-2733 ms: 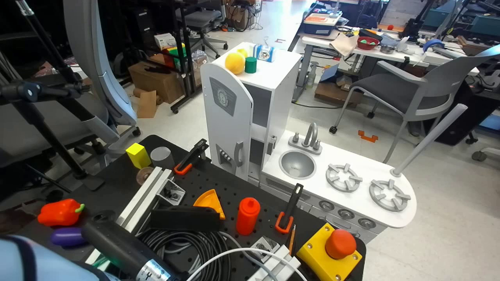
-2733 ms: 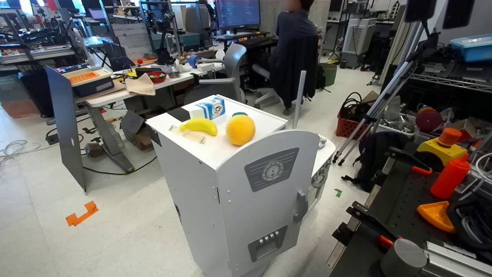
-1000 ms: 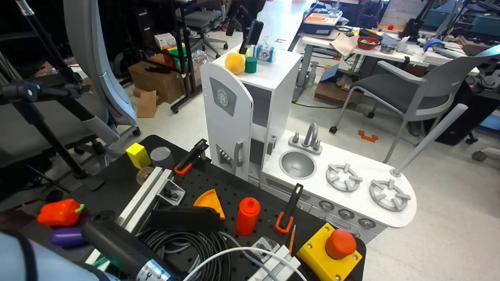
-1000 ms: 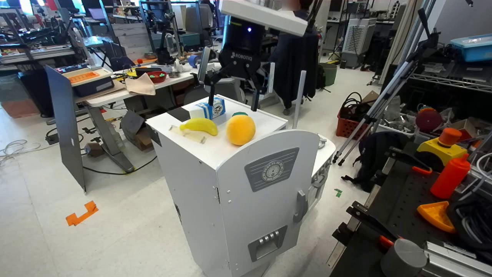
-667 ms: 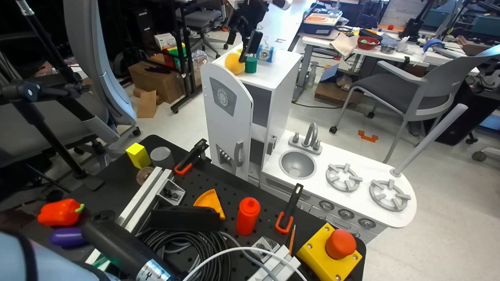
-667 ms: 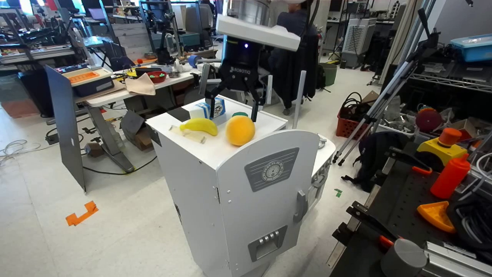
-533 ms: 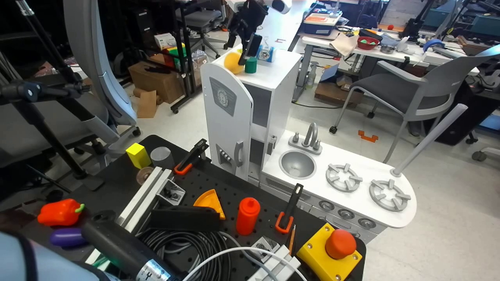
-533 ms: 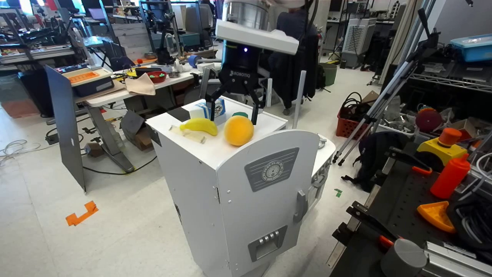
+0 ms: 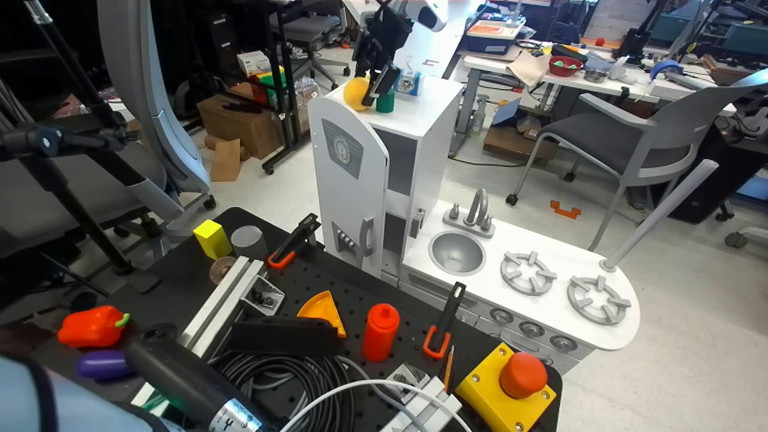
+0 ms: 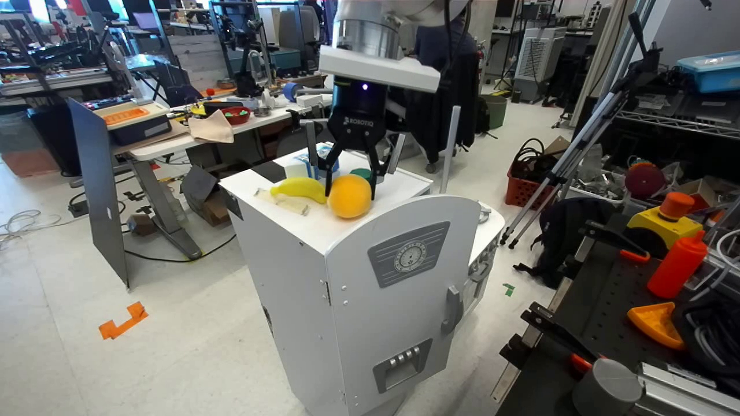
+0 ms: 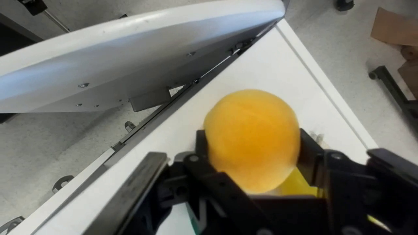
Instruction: Move the yellow plush toy to the right
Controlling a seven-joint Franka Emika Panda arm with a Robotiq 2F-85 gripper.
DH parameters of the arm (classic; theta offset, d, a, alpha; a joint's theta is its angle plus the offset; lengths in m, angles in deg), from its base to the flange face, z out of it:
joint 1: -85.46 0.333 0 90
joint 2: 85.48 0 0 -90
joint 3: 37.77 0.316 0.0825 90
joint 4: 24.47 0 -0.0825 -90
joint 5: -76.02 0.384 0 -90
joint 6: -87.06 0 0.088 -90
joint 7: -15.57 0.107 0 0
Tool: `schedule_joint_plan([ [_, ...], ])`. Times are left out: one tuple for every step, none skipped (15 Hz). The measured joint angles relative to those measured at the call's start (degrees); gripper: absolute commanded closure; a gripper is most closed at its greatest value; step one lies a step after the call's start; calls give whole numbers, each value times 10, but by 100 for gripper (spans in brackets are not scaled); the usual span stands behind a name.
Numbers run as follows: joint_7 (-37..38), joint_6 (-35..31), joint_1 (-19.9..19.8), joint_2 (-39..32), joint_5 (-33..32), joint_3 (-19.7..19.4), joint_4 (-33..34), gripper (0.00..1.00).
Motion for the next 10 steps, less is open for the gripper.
schedule_joint_plan([
  [1, 2, 0, -1, 0, 0, 3, 72],
  [2, 5, 0, -1, 0, -1, 5, 80],
  [2, 10, 0, -1, 0, -1, 7, 85],
  [2, 16, -1, -1, 0, -1, 10, 92],
  [2, 21, -1, 0, 0, -1, 12, 97],
  [1, 25, -2, 2, 0, -1, 13, 93],
  [-2, 27, -2, 7, 0, -1, 13, 94],
  [-3, 27, -3, 13, 0, -1, 12, 96],
  [-4, 27, -3, 20, 0, -1, 12, 95],
  [-4, 23, -3, 29, 0, -2, 12, 94],
])
